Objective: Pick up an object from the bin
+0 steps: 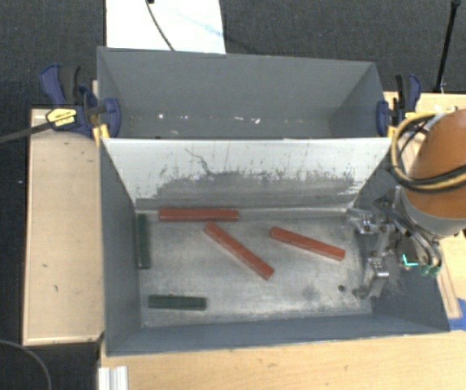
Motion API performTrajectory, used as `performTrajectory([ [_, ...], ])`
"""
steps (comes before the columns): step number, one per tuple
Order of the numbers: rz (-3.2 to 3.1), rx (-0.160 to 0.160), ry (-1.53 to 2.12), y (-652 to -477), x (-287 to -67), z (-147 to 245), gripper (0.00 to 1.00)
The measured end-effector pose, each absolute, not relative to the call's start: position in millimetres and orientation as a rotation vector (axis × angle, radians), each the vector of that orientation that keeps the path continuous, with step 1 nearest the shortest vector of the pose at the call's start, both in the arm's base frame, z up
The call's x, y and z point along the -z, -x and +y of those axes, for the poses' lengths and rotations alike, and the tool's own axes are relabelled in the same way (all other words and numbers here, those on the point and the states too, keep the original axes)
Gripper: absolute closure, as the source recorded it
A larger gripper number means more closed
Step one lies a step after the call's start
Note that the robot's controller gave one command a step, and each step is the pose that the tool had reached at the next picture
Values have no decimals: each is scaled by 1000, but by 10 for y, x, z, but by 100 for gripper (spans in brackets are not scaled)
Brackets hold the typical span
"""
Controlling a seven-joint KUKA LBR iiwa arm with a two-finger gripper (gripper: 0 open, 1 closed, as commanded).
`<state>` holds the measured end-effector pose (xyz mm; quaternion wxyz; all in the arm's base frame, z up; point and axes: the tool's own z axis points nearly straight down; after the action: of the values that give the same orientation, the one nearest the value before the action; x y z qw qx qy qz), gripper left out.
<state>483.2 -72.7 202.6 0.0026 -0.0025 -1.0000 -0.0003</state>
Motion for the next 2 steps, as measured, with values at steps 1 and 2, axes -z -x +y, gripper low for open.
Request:
performTrajectory([
  [1,-3143,1,-65,-5724,-911,-679,0],
  [2,-3147,4,-47,-5887,-693,-350,0],
])
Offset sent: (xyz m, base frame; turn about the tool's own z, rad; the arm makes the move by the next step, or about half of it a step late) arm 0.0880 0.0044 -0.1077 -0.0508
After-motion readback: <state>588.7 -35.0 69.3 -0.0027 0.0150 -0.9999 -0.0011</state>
